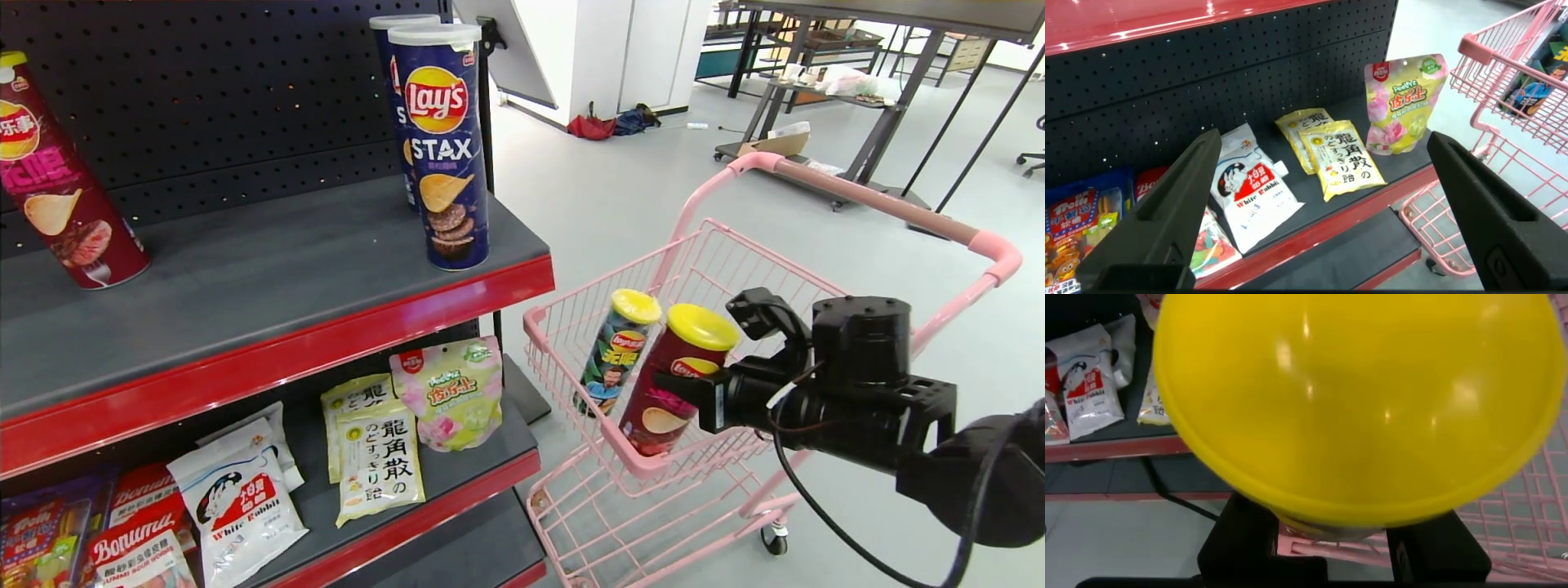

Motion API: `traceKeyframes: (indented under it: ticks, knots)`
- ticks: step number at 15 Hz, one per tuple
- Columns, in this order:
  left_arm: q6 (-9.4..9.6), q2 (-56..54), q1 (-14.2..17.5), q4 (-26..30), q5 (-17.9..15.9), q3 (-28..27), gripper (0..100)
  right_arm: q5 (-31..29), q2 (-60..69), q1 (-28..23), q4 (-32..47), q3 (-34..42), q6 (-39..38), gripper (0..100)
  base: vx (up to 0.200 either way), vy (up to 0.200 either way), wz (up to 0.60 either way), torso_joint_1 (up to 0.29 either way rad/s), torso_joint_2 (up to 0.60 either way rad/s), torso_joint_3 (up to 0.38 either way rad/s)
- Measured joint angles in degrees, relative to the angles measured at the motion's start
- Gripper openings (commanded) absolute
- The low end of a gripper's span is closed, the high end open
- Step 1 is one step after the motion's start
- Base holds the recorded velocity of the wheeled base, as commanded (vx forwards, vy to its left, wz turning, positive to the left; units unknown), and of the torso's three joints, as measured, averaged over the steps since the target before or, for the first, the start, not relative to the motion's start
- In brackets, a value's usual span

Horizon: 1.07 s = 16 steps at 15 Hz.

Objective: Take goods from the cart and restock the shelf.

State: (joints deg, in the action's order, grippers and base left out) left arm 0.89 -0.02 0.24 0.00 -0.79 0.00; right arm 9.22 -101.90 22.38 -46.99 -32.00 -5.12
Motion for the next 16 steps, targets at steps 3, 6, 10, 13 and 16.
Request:
traceKeyframes:
  ticks: [3,6,10,13,16]
  knots:
    - [0.0,0.0,-0.02,0.0,0.01,0.0,100,-0.79,8.02,0.05,0.5,2.16,0.61,0,0.0,0.0,0.0,0.0,0.0,0.0]
    - [0.0,0.0,0.0,0.0,0.01,0.0,100,-1.17,16.98,-0.06,7.58,1.88,1.16,0,0.0,0.0,0.0,0.0,0.0,0.0]
    - [0.0,0.0,0.0,0.0,0.0,0.0,100,-2.33,30.77,-0.15,21.14,-1.43,3.02,0,0.0,0.0,0.0,0.0,0.0,0.0]
    - [0.0,0.0,0.0,0.0,0.01,0.0,100,-4.22,43.34,-0.3,34.08,-2.54,3.35,0,0.0,0.0,0.0,0.0,0.0,0.0]
    - [-0.1,0.0,0.0,0.02,0.01,0.0,100,-8.7,57.89,-1.72,51.83,-2.19,3.51,0,0.0,0.0,0.0,0.0,0.0,0.0]
